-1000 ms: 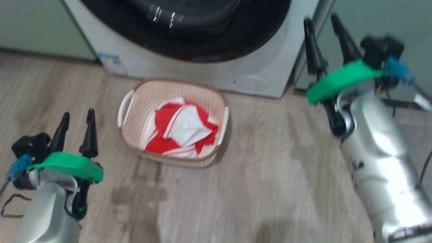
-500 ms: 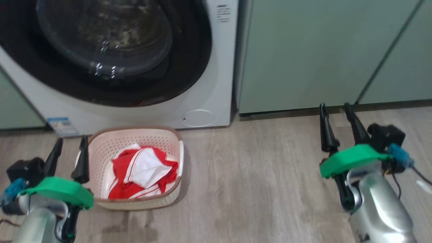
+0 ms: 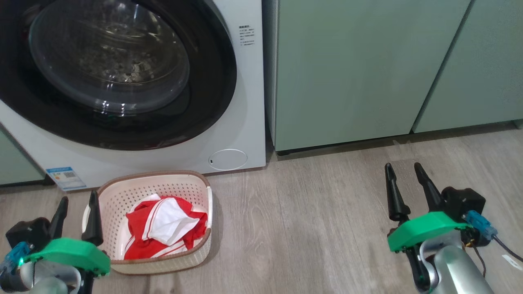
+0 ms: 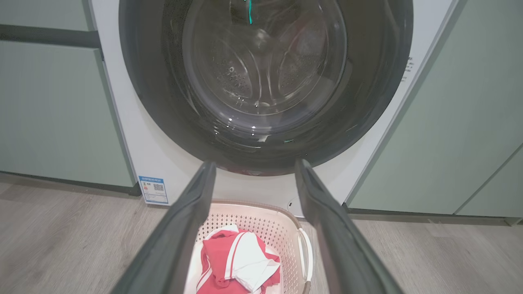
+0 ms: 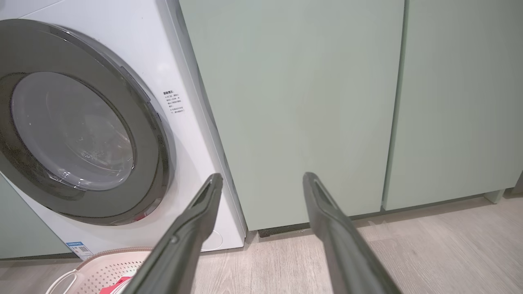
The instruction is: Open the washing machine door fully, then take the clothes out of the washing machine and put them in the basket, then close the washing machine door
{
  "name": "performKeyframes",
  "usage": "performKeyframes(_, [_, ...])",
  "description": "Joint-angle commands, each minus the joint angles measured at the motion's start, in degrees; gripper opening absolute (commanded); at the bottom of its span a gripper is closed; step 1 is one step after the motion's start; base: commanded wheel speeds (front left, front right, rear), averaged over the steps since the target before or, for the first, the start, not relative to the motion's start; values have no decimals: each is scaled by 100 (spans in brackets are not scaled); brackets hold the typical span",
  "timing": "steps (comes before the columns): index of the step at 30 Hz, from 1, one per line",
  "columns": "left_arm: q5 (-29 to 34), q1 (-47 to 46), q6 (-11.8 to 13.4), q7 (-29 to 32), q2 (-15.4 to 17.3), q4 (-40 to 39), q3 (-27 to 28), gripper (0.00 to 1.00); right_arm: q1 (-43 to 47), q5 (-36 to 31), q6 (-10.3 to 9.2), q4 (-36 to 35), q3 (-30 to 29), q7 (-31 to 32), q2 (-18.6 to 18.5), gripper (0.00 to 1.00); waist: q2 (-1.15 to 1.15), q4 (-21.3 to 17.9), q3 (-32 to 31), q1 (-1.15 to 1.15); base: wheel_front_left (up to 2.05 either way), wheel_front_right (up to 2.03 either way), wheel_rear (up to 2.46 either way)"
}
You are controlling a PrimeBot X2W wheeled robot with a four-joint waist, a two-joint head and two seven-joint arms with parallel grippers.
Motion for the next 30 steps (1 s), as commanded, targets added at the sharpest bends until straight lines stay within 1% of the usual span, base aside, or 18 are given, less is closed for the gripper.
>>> performKeyframes(1, [65, -217, 7, -38, 144, -95, 229, 100, -80, -22, -5, -216, 94, -31, 56, 100, 0, 46, -5, 0, 0, 0, 0])
performKeyframes(10, [-28, -296, 7, -38, 145, 138, 74, 100, 1, 9, -5, -184, 142, -31, 56, 100, 0, 137, 14, 0, 0, 0, 0])
performKeyframes(11, [-20, -2, 0, 1, -10, 313, -175, 0, 136, 4, 0, -8, 6, 0, 11, 0, 0, 147, 15, 0, 0, 0, 0])
performKeyframes(13, [-23, 18, 0, 5, -47, 366, -180, 0, 140, 8, 0, 55, 6, 6, 11, 0, 0, 149, 16, 0, 0, 0, 0])
performKeyframes(16, [-33, 240, 0, 14, -216, 587, -211, 0, 318, 20, 0, 312, 13, 13, 12, 0, 0, 152, 17, 0, 0, 0, 0])
performKeyframes(30, [-857, 226, 1, 272, -321, 326, -174, 0, 374, 938, -1, 103, -149, 268, 18, 0, 0, 199, 57, 0, 0, 0, 0])
